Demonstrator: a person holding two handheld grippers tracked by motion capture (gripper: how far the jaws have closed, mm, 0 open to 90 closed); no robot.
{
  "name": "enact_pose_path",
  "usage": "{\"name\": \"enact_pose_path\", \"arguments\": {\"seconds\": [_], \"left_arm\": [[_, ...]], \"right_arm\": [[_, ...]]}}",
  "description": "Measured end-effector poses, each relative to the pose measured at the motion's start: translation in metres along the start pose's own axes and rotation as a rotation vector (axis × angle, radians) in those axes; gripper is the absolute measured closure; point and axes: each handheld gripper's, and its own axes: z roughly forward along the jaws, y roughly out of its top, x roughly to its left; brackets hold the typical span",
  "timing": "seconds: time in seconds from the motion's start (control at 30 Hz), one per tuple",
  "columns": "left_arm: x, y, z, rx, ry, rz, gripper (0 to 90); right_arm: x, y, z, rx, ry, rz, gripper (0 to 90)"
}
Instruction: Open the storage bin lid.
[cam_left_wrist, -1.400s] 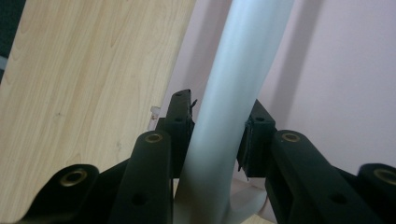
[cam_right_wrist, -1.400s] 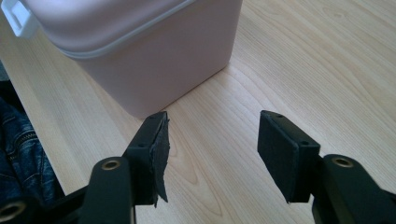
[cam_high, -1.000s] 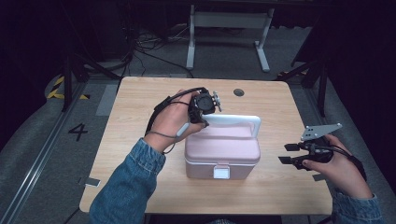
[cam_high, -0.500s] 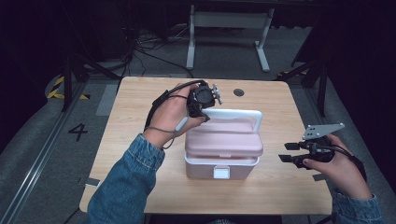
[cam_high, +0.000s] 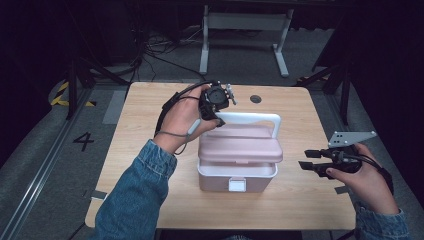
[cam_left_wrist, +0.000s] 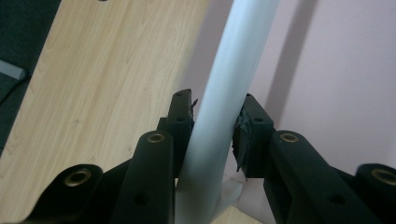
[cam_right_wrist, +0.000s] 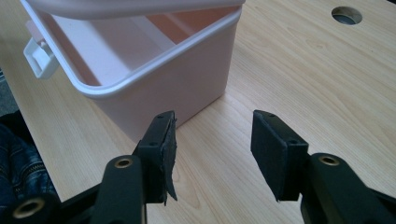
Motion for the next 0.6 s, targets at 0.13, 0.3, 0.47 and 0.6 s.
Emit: {"name": "enact_pose_path", "arguments": {"seconds": [0.13, 0.3, 0.47, 0.6], "left_arm": [[0.003, 0.000, 0.000, -0.008, -0.003, -0.019, 70.4], [0.006, -0.001, 0.000, -0.019, -0.005, -0.029, 69.9], [0.011, -0.001, -0.001, -0.019, -0.010, -0.032, 69.2], [0.013, -0.001, -0.001, -0.031, -0.011, -0.053, 68.9]], "right_arm": [[0.003, 0.002, 0.001, -0.002, 0.004, -0.002, 54.8], [0.005, 0.005, 0.002, -0.012, 0.006, -0.010, 58.7], [0.012, 0.014, 0.005, -0.045, 0.015, -0.022, 68.4], [0.014, 0.018, 0.009, -0.054, 0.017, -0.028, 72.8]]}}
